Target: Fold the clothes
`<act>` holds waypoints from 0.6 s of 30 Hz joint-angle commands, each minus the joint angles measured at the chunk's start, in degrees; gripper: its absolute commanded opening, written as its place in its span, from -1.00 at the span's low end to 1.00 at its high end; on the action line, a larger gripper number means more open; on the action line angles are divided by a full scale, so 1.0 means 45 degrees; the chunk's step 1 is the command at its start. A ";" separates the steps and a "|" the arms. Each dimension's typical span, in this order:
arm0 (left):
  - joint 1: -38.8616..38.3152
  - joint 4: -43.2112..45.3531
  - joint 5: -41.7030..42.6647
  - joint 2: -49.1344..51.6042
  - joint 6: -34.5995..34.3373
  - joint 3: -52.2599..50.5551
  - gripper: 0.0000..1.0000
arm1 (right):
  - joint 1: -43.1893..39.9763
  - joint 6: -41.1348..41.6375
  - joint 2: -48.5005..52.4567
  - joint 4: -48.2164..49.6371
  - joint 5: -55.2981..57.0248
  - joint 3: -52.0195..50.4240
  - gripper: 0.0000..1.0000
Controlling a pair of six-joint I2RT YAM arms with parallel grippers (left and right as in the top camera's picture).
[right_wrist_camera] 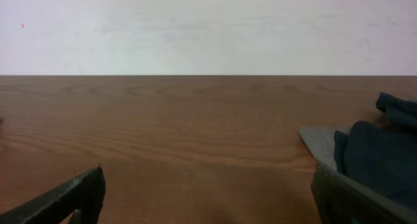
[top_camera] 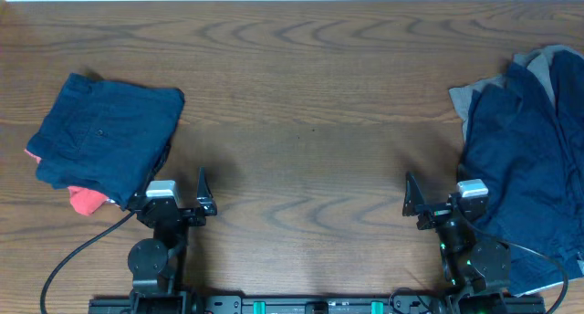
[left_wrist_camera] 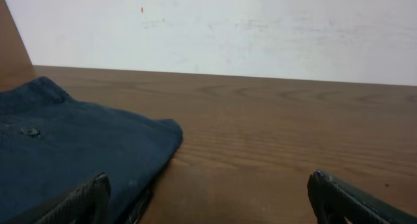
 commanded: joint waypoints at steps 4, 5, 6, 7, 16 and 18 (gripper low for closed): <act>-0.0058 -0.0573 -0.0117 -0.0078 0.0068 -0.0121 0.96 | -0.0151 -0.0214 -0.0029 -0.0039 0.0000 -0.0019 0.99; -0.0058 -0.0573 -0.0117 -0.0078 0.0068 -0.0121 0.95 | -0.0151 -0.0214 -0.0029 -0.0039 0.0000 -0.0019 0.99; -0.0058 -0.0573 -0.0117 -0.0078 0.0068 -0.0121 0.96 | -0.0151 -0.0214 -0.0029 -0.0039 0.0000 -0.0019 0.98; -0.0058 -0.0573 -0.0117 -0.0078 0.0068 -0.0121 0.96 | -0.0151 -0.0214 -0.0029 -0.0039 0.0000 -0.0019 0.98; -0.0058 -0.0573 -0.0117 -0.0078 0.0068 -0.0121 0.96 | -0.0151 -0.0214 -0.0029 -0.0039 0.0000 -0.0019 0.99; -0.0058 -0.0573 -0.0117 -0.0078 0.0068 -0.0121 0.96 | -0.0151 -0.0219 -0.0029 -0.0039 0.0000 -0.0019 0.99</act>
